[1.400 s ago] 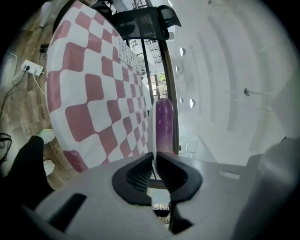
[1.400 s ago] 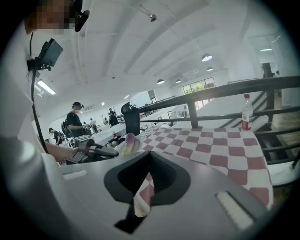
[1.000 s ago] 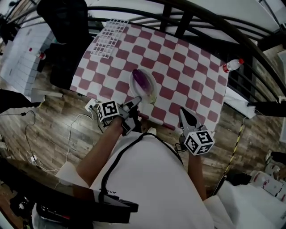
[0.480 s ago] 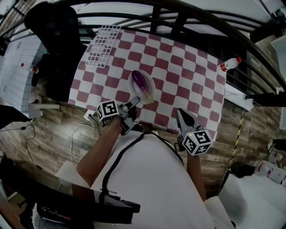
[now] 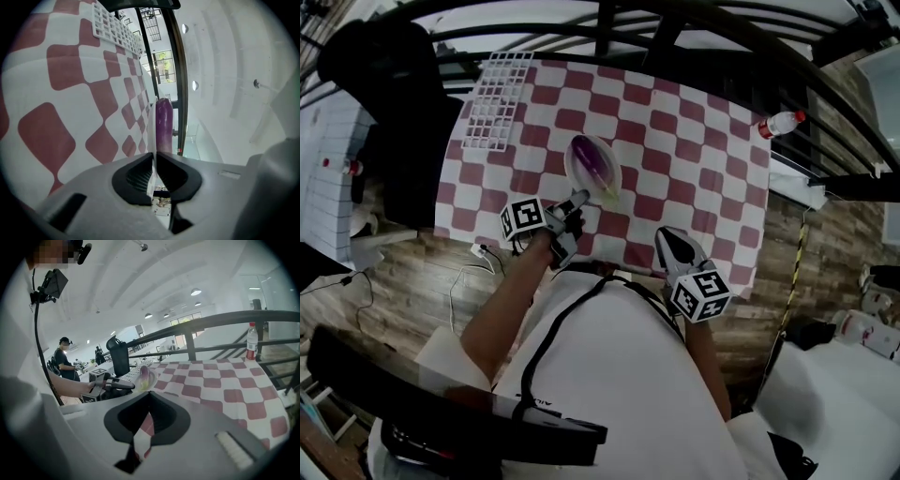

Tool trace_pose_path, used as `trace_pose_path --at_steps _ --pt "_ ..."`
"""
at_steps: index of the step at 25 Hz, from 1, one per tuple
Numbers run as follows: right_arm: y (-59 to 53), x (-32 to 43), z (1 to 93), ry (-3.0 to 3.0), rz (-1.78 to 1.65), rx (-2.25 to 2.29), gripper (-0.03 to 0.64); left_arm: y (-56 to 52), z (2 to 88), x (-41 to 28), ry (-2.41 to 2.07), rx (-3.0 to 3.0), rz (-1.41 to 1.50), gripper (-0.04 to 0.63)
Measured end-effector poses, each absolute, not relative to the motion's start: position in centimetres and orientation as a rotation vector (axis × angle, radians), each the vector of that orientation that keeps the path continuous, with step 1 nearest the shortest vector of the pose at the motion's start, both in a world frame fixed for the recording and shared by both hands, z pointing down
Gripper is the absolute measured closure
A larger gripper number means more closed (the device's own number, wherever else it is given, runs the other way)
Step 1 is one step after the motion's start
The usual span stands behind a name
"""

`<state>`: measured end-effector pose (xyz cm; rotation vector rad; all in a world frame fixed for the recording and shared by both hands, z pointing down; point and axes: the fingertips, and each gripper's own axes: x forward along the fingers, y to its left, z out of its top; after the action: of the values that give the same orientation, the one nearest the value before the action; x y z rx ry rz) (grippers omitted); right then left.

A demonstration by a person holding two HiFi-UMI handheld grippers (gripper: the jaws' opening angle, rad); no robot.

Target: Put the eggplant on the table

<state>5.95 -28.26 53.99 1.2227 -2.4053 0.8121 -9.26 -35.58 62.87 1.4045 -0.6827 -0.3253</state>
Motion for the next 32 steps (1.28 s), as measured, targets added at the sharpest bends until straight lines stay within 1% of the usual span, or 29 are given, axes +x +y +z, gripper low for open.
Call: trace_pose_path --at_steps 7,18,32 --pt "-29.4 5.4 54.7 -2.376 0.819 1.22 0.611 -38.2 65.0 -9.1 -0.652 1.421 -0.309 0.563" --pt "-29.6 6.7 55.3 -2.315 0.842 1.246 0.611 -39.7 70.3 -8.8 -0.676 1.37 -0.241 0.561" --pt "-29.8 7.7 55.5 -2.296 0.85 1.268 0.611 -39.6 72.0 -8.8 -0.706 1.32 -0.202 0.563"
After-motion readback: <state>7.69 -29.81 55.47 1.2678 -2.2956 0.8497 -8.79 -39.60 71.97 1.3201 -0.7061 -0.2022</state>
